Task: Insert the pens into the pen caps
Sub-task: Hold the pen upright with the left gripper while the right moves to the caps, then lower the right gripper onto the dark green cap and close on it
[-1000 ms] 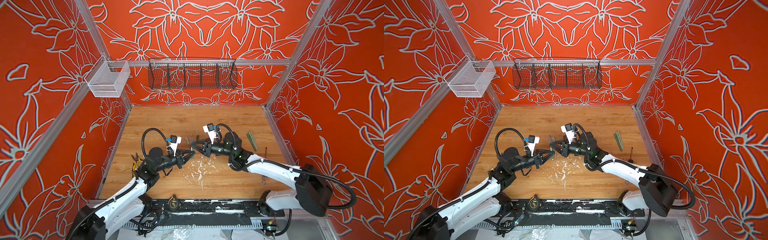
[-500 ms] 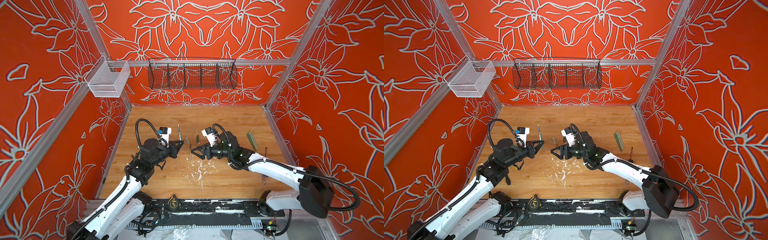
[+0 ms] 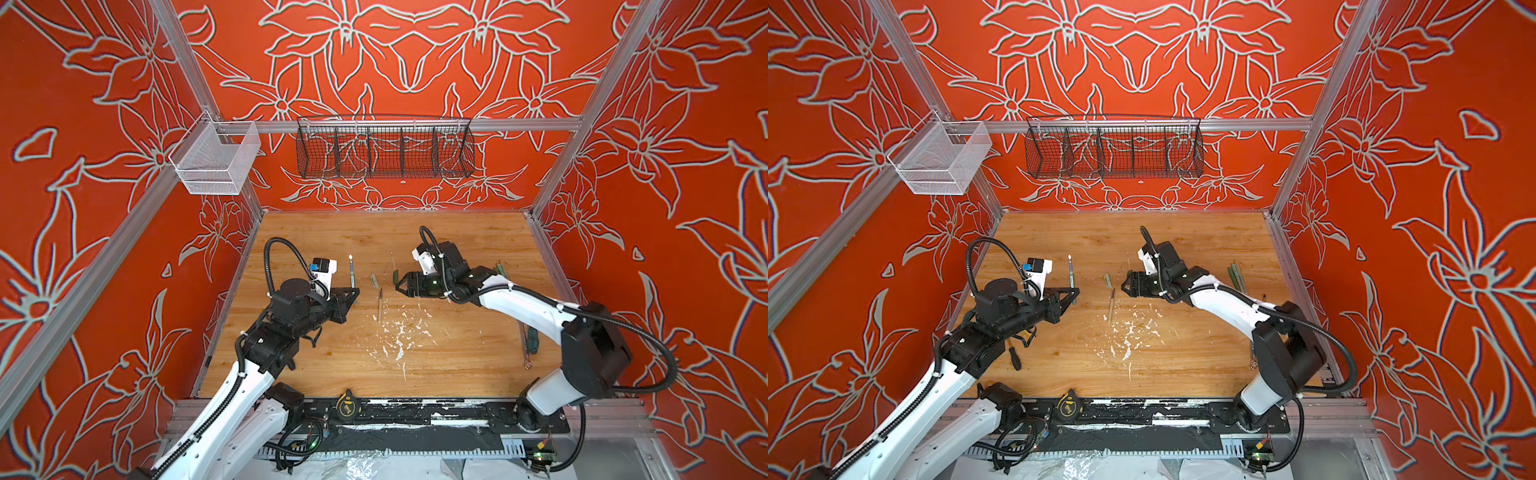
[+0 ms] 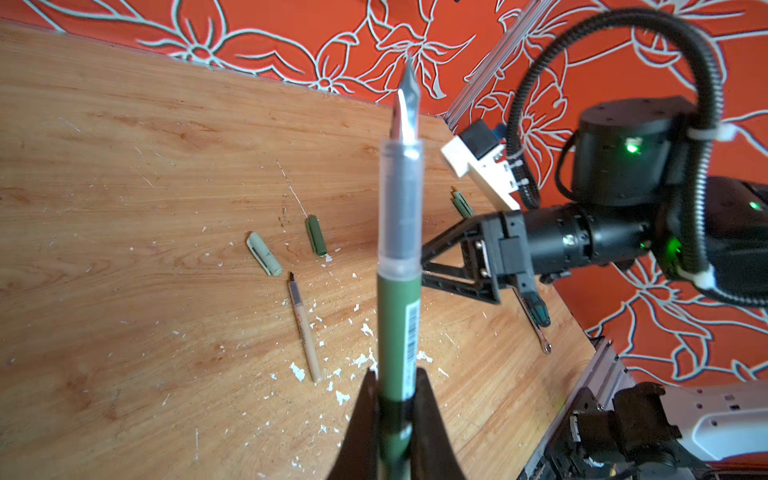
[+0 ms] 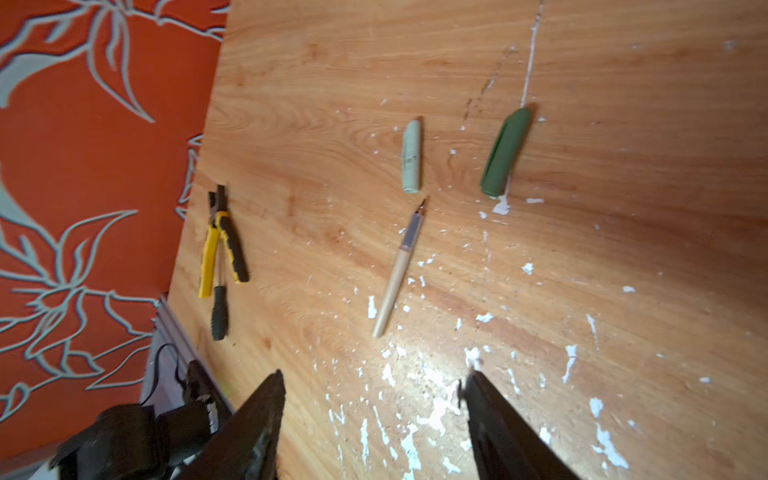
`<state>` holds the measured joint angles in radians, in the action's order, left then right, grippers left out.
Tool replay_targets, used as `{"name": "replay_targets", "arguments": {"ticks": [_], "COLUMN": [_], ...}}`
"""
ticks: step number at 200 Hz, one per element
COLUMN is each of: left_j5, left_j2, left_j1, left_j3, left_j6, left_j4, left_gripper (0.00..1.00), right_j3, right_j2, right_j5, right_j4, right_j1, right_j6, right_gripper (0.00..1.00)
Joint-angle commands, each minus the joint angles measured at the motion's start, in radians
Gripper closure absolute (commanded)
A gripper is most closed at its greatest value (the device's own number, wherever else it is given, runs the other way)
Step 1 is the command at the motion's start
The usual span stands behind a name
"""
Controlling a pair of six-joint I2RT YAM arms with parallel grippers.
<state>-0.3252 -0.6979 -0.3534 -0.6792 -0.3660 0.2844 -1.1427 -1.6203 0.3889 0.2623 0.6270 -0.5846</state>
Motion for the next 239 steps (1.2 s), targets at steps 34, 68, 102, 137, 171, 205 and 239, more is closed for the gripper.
{"name": "replay_targets", "arguments": {"ticks": [34, 68, 102, 137, 171, 205, 239], "left_j5": [-0.028, -0.046, -0.051, -0.085, -0.102, -0.105, -0.100], "left_j2": [0.140, 0.203, 0.212, 0.183, 0.174, 0.177, 0.190], "left_j1": [0.005, 0.006, 0.005, 0.005, 0.005, 0.005, 0.005], "left_j3": [-0.036, -0.029, -0.025, -0.020, -0.012, -0.011, -0.005], "left_j6": [0.022, 0.016, 0.019, 0.014, 0.002, -0.002, -0.007], "left_j4": [0.208, 0.248, 0.240, 0.209, 0.179, 0.180, 0.180], "left_gripper": [1.00, 1.00, 1.00, 1.00, 1.00, 1.00, 1.00], "right_j3": [-0.337, -0.573, -0.761, -0.857, -0.904, -0.955, -0.996], "right_j2": [-0.274, -0.471, -0.619, -0.693, -0.738, -0.789, -0.834], "right_j5": [-0.148, -0.201, -0.267, -0.258, -0.243, -0.225, -0.219], "right_j4": [0.312, 0.456, 0.575, 0.611, 0.624, 0.631, 0.644], "right_j1": [-0.032, -0.035, -0.038, -0.038, -0.038, -0.039, -0.041], "right_j6": [0.061, 0.089, 0.111, 0.119, 0.119, 0.114, 0.111], "right_gripper": [0.30, 0.32, 0.37, 0.45, 0.55, 0.60, 0.65]}}
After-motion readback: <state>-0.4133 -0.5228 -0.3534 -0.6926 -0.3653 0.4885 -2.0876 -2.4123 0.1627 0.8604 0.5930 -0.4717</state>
